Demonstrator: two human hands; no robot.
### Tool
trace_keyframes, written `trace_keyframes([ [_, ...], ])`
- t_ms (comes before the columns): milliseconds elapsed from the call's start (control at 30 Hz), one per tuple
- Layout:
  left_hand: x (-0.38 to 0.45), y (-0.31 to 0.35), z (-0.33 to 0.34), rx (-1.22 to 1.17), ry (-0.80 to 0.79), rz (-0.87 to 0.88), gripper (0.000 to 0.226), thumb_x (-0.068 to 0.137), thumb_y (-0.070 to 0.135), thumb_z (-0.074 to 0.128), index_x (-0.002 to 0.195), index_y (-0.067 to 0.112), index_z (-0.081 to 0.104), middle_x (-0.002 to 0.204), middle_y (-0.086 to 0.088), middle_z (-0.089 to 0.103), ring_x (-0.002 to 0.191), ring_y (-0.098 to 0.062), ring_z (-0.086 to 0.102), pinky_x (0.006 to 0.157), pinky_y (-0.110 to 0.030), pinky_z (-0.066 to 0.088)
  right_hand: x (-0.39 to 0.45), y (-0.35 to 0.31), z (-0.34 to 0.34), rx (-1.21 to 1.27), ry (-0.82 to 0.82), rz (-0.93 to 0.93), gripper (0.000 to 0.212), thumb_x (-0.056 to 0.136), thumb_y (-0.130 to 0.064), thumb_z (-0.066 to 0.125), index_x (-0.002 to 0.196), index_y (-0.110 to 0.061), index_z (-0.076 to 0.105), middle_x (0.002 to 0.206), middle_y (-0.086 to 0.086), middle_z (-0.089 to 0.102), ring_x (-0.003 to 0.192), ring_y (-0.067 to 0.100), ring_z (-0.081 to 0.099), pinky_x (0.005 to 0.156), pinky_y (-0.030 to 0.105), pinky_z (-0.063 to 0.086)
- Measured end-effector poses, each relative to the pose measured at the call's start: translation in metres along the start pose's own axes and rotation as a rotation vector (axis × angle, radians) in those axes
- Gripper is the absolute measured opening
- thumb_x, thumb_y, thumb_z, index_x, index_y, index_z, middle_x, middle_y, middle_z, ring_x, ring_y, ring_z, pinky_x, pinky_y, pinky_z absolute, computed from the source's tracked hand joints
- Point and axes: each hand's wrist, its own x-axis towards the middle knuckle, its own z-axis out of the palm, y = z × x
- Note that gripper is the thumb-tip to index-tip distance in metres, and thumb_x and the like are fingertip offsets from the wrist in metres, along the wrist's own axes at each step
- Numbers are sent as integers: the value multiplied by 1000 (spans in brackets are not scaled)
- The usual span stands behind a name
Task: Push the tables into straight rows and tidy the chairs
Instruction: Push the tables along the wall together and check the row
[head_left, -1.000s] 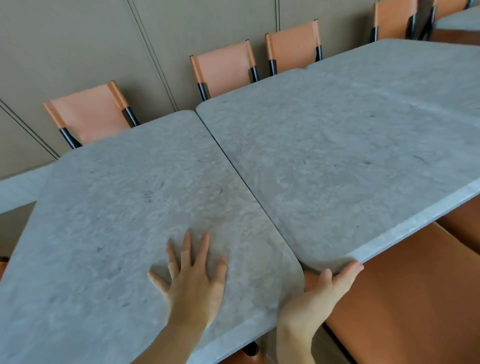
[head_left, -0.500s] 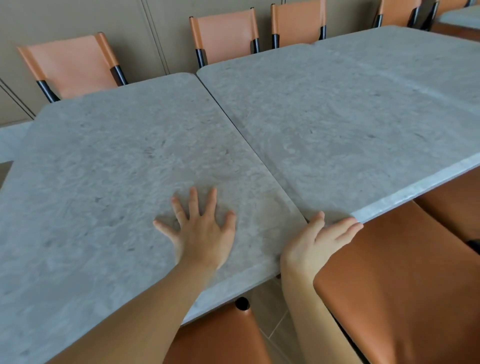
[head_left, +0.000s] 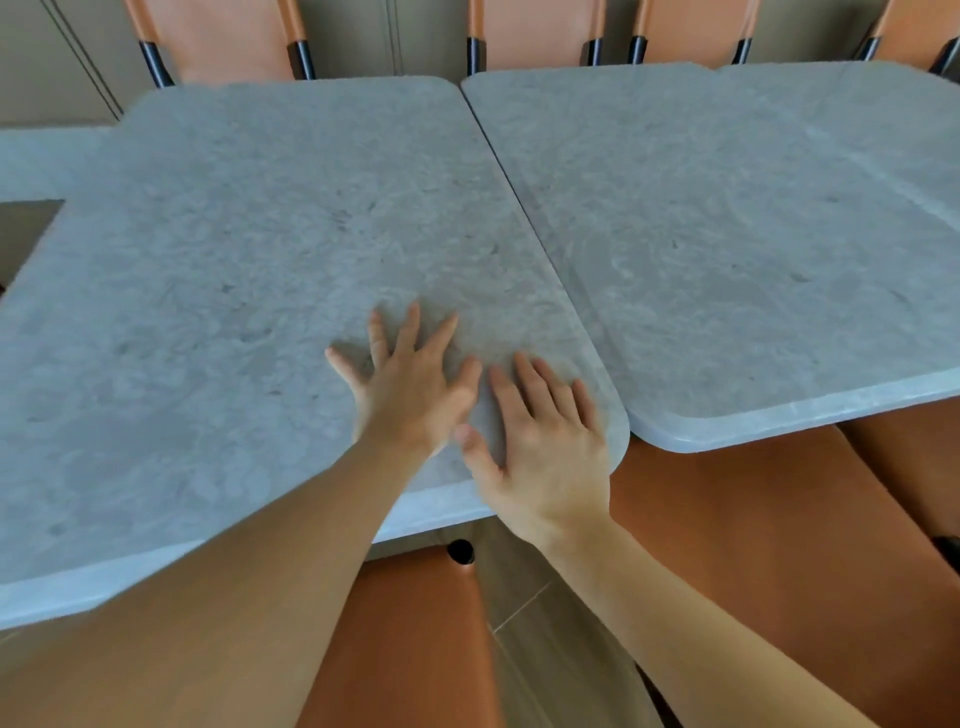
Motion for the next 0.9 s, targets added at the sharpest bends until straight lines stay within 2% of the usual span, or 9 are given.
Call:
trace_keyframes([
  [67,-5,-5,-2,-163,74,8,49,103,50,34,151,40,37,169,8,15,157,-23,-6,117,-66,-10,1,0,-3,-53,-66,-14,70,91,-63,37,136,-14,60,144,14,56,137,31,49,111,59,36],
  [133,-15,-19,-6,-262,78,79,56,97,62,30,147,40,44,167,10,21,157,-17,-1,123,-55,-9,4,-1,-4,-98,-111,-29,73,89,-63,38,134,-10,60,140,16,57,133,36,50,108,62,37],
  [200,-32,-45,-10,-143,-28,244,89,79,87,15,155,43,28,169,13,7,156,-10,-8,125,-40,-11,9,-2,-6,-122,-163,-49,76,87,-65,39,131,-7,59,135,18,57,129,39,49,106,64,35],
  [267,-48,-82,-19,18,-146,400,100,70,98,23,155,49,3,167,16,-12,153,-6,-19,122,-32,-20,12,-1,-8,-110,-190,-57,77,85,-64,39,130,-6,58,130,17,57,126,39,48,107,64,35],
  [367,-69,-124,-34,241,-237,417,115,60,87,57,149,62,-11,158,17,-39,145,-8,-39,117,-46,-28,13,-1,-12,-69,-200,-47,79,84,-65,37,137,-9,52,137,14,53,134,35,43,115,63,27],
  [467,-79,-132,-34,292,-151,285,121,51,87,59,144,66,-16,156,12,-43,140,-9,-48,113,-53,-32,15,0,-17,-27,-291,-67,85,89,-67,27,157,-16,21,164,9,18,154,28,7,123,59,-2],
  [533,-79,-133,-30,277,-97,272,122,48,90,56,139,69,-22,159,10,-38,142,-11,-44,114,-54,-30,18,0,-19,-31,-335,-73,83,93,-67,28,160,-22,8,168,4,0,155,24,-9,122,57,-11],
  [733,-76,-134,-33,275,-121,274,120,49,90,53,143,66,-17,160,14,-37,143,-9,-43,121,-50,-21,17,0,-15,-50,-312,-50,79,93,-69,24,159,-28,11,169,0,4,156,23,-6,122,58,-4],
  [900,-73,-139,-30,294,-124,294,119,49,92,49,141,67,-24,158,15,-41,144,-10,-42,121,-51,-19,18,1,-14,-71,-288,-67,77,93,-68,25,158,-29,15,168,0,10,155,23,-1,123,57,0],
])
